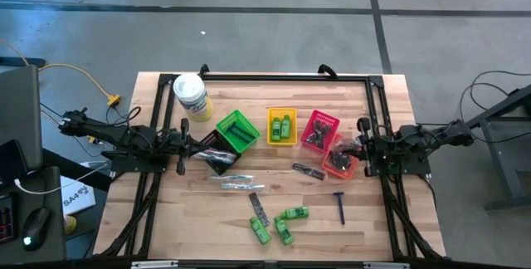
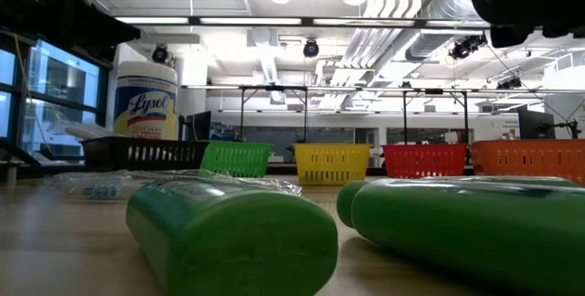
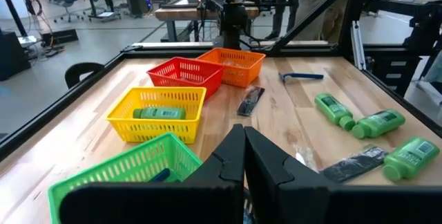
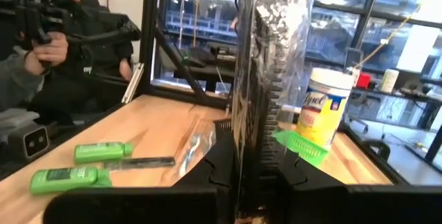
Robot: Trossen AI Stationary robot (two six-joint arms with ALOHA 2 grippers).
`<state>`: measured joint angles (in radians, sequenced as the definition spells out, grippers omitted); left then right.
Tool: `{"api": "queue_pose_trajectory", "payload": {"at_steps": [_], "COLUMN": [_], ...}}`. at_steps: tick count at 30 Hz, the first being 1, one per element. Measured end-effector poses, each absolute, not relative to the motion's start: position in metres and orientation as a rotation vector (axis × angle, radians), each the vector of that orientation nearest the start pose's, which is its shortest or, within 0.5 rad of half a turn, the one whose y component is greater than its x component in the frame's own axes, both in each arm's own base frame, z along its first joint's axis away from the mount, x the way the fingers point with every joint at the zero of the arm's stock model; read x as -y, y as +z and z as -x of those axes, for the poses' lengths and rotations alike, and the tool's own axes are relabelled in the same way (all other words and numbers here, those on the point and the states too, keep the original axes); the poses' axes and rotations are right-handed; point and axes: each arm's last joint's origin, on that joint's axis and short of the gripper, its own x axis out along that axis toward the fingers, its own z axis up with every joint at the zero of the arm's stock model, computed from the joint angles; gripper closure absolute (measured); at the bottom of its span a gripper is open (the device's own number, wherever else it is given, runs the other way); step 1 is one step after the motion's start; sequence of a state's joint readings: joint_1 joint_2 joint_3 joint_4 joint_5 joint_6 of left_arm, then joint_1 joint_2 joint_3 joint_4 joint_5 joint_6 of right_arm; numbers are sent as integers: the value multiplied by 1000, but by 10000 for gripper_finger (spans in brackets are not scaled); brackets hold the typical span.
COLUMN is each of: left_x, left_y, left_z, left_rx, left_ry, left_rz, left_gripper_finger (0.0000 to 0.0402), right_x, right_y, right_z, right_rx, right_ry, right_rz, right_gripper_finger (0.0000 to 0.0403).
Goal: Pick & Place Travel size toiletries
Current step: Put the black hair brush into the red bin
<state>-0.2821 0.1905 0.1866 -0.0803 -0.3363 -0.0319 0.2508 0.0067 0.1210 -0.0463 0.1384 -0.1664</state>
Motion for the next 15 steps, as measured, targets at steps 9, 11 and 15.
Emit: {"api": "queue_pose_trajectory", "payload": {"at_steps": [9, 11, 15], "left_x": [19, 19, 19], "left_y": [204, 204, 204], "left_z": [-99, -99, -99], "left_rx": [-84, -84, -83], "left_ry": [55, 55, 55], "left_rz": [7, 7, 8], "left_gripper_finger": [401, 401, 401], "right_x": [-15, -16, -17], "right_y": [201, 207, 229], "right_z": [-90, -93, -101], "right_rx": [100, 81, 7], "right_ry": [-18, -20, -68], "right_rz": [137, 138, 131], "right_gripper_finger": [375, 375, 375]}}
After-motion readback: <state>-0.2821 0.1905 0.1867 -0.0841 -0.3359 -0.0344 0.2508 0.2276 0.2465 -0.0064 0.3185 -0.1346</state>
